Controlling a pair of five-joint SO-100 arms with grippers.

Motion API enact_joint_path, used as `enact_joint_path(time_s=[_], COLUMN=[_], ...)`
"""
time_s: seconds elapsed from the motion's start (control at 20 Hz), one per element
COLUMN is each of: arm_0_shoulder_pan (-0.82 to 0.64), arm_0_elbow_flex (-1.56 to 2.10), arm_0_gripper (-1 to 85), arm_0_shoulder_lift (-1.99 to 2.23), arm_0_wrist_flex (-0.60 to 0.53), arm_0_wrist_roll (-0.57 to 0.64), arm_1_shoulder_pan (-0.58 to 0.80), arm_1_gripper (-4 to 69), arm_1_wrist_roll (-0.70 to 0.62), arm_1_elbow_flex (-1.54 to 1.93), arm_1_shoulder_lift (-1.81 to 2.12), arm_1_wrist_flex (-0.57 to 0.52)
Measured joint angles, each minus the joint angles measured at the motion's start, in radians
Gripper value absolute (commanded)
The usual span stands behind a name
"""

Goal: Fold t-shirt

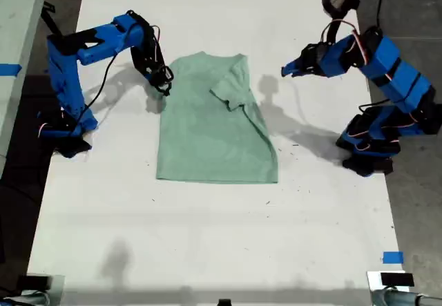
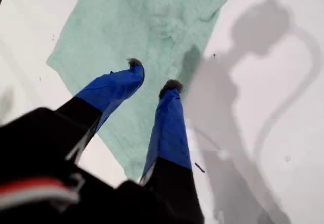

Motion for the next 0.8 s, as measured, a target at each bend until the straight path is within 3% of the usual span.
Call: enact_joint_path(time_s=[0.3, 0.5, 0.65, 0.8], arm_0_shoulder_pan=[0.057, 0.209, 0.314, 0.311], arm_0_elbow_flex=[0.000, -0.051, -0.230, -0.534], arm_0_gripper=[0.0, 0.0, 0.0, 0.0], arm_0_shoulder_lift=[0.295, 0.325, 0.195, -0.091], arm_0_wrist_flex=[0.097, 0.086, 0.025, 0.026], arm_0_wrist_roll=[-0.051, -0.086, -0.086, -0.084], arm_1_shoulder_pan=[0.000, 0.000, 0.000, 0.000], arm_1_gripper=[10.9, 10.8, 10.7, 10.7], arm_1_wrist_roll=[0.006, 0.009, 0.017, 0.037], arm_1_elbow_flex=[0.037, 0.075, 0.089, 0.120], arm_1_shoulder_lift=[0.015, 0.038, 0.055, 0.097], arm_1_wrist_flex=[-0.020, -0.023, -0.023, -0.023])
